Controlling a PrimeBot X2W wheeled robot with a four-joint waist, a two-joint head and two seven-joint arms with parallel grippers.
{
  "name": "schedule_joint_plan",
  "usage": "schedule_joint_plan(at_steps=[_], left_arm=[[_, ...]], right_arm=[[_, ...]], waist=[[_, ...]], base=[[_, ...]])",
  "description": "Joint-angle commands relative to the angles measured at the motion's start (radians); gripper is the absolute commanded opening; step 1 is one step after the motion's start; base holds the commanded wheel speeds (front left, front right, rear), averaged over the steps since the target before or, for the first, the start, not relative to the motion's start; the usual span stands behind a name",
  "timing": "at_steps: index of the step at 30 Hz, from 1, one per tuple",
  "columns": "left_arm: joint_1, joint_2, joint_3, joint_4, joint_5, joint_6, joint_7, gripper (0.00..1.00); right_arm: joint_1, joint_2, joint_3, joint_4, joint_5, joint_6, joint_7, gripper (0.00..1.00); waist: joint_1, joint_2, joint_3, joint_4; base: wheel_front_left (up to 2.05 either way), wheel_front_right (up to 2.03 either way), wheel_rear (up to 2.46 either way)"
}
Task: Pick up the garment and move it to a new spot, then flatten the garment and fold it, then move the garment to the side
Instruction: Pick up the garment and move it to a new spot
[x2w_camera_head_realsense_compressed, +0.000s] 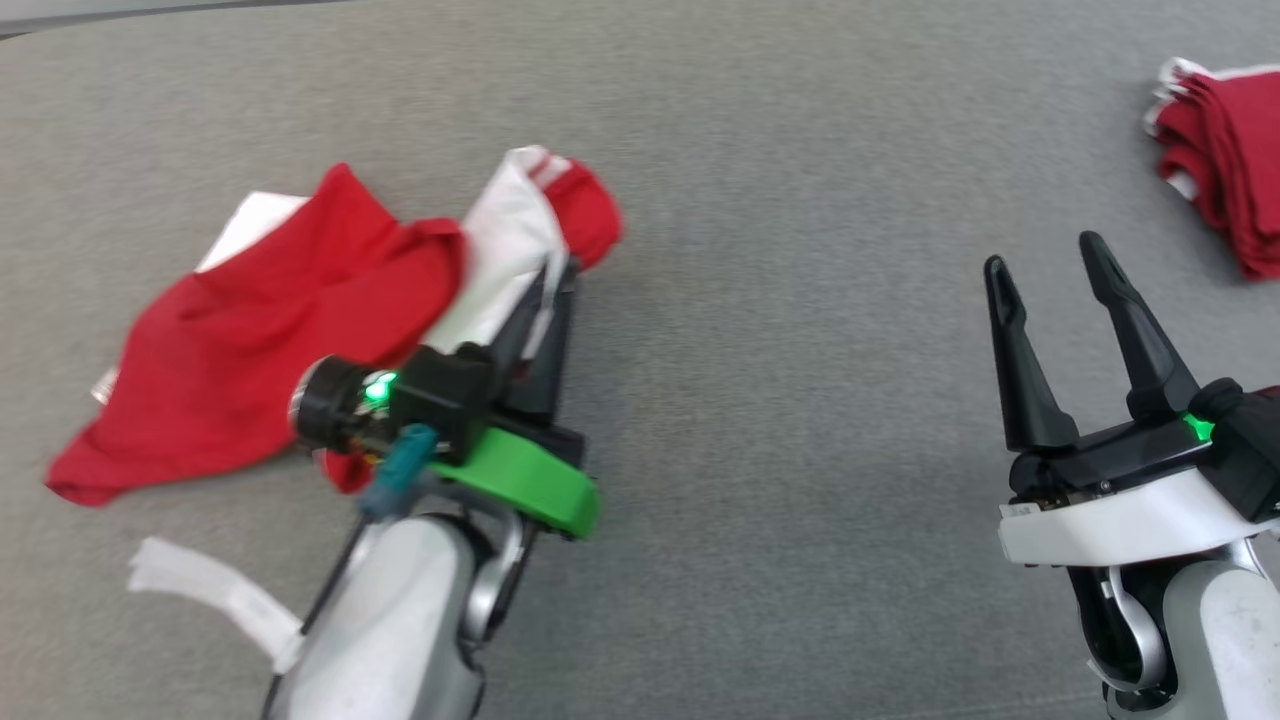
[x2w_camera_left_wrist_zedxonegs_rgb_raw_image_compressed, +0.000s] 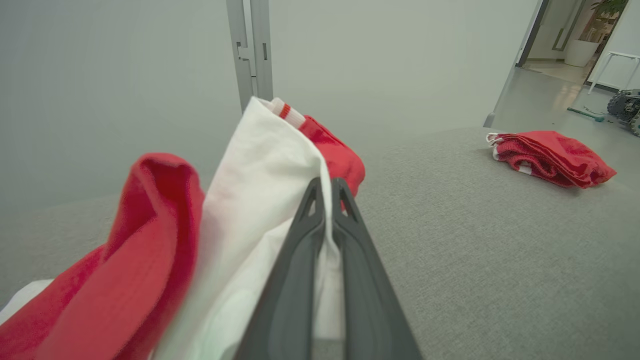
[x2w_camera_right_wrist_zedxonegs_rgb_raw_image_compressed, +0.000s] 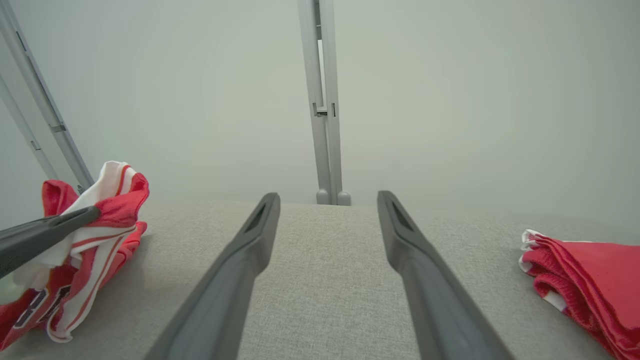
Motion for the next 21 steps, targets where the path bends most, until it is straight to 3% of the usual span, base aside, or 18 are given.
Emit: schedule_joint_plan(at_steps=[1,6,11,12,13,17,21], left_arm=[[-0.031,-0.004,-0.033,0.005,0.009,-0.011,0.006,0.00],[-0.089,-0.010,-0.184,0.042,-0.011,-0.038,0.022,0.00],[-0.110,-0.009,-0.273,0.111,-0.047,-0.032,0.023,0.00],[-0.115,-0.010,-0.286,0.124,-0.052,-0.028,0.015,0.38],[-0.121,-0.010,-0.300,0.135,-0.052,-0.024,0.009,1.00],[-0.137,-0.010,-0.330,0.139,-0.047,-0.016,-0.038,1.00],[-0.133,-0.010,-0.312,0.096,-0.048,0.020,-0.103,1.00]], right_arm=[[-0.008,0.010,-0.001,0.007,0.013,0.000,-0.013,1.00],[0.007,0.046,-0.007,0.043,0.026,0.000,-0.056,1.00],[0.010,0.071,0.007,0.085,0.041,0.000,-0.092,1.00],[0.010,0.074,0.008,0.092,0.040,0.000,-0.099,1.00],[0.009,0.076,0.008,0.099,0.039,0.000,-0.102,1.00],[0.000,0.080,0.003,0.115,0.032,0.000,-0.113,1.00],[-0.003,0.065,-0.001,0.118,0.022,0.000,-0.104,1.00]], waist=[[0.0000,0.0000,0.072,-0.161],[0.0000,0.0000,0.119,-0.279],[0.0000,0.0000,0.138,-0.338],[0.0000,0.0000,0.138,-0.341],[0.0000,0.0000,0.136,-0.340],[0.0000,0.0000,0.106,-0.309],[0.0000,0.0000,0.058,-0.257]], base=[[0.00,0.00,0.00],[0.00,0.00,0.00],[0.00,0.00,0.00],[0.00,0.00,0.00],[0.00,0.00,0.00],[0.00,0.00,0.00],[0.00,0.00,0.00]])
